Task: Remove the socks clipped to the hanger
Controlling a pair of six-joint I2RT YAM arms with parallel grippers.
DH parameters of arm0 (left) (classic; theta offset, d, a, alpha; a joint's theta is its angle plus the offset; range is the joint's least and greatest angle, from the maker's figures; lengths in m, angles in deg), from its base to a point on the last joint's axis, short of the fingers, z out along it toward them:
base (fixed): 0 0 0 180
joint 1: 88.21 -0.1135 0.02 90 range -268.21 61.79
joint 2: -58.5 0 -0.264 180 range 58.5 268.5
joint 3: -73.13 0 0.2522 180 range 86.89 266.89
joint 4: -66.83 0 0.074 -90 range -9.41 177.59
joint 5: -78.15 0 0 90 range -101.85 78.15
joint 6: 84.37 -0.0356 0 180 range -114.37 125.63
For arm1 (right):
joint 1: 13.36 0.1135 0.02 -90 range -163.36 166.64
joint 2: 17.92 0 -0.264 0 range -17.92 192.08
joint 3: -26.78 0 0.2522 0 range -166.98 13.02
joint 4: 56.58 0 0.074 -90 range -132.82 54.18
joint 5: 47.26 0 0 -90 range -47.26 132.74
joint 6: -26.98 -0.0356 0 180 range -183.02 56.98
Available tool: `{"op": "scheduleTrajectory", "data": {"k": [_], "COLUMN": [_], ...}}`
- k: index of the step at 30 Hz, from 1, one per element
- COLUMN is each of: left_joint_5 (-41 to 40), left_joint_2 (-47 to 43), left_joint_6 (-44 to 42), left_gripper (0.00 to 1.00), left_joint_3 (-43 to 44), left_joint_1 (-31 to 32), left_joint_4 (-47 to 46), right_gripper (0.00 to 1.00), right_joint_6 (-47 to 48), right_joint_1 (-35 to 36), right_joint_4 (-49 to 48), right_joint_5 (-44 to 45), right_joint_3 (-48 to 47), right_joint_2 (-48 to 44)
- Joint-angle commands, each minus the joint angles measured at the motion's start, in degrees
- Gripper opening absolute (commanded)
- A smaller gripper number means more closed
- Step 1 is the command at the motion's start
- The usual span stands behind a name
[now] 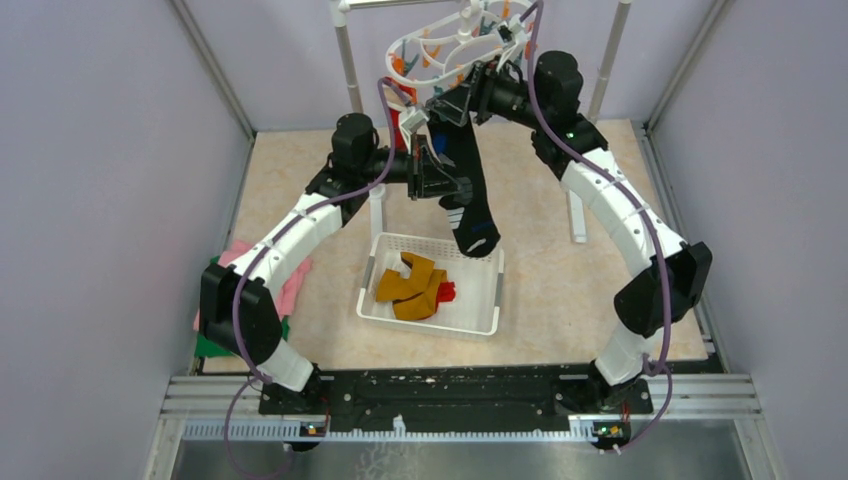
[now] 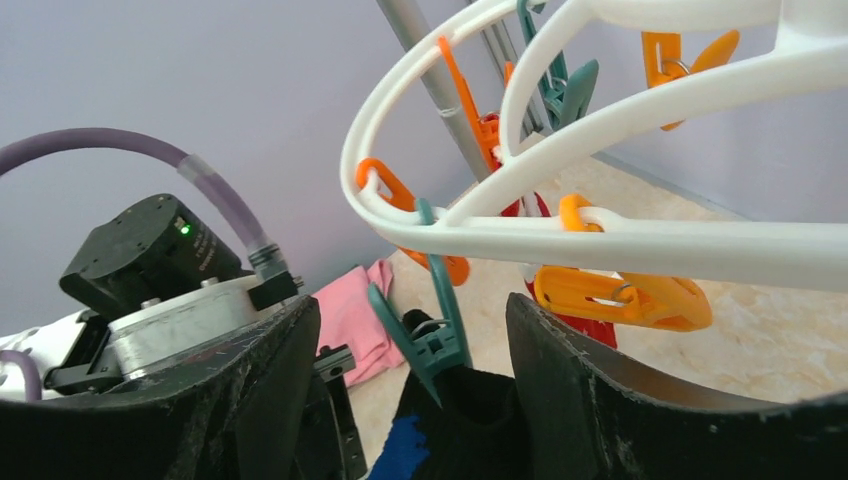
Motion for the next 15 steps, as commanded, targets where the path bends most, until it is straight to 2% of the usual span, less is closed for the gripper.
{"op": "scheduleTrajectory", "data": {"k": [1, 10, 15], "left_joint_5": [1.7, 1.86, 1.84], "left_joint_2": [-2.97, -3.16, -3.13], "left_joint_6": [1.75, 2.09, 1.73], "left_gripper": [0.0, 0.0, 0.0], "left_joint_3": [2.6, 2.42, 2.1], "left_joint_1": [0.39, 0.65, 0.61], "left_joint_4": [-2.37, -2.27, -2.14], "right_gripper": [0.67, 0.48, 0.44], "right_joint_6": [-0.84, -2.59, -4.01], "right_joint_1": [0.66, 0.65, 0.64], "right_joint_4": [-2.72, -6.43, -8.15], "right_joint_5": [-1.23, -2.99, -3.73], "right_joint_3": [-3.05, -4.25, -4.58], "right_joint_2": [1.53, 2.09, 2.33]}}
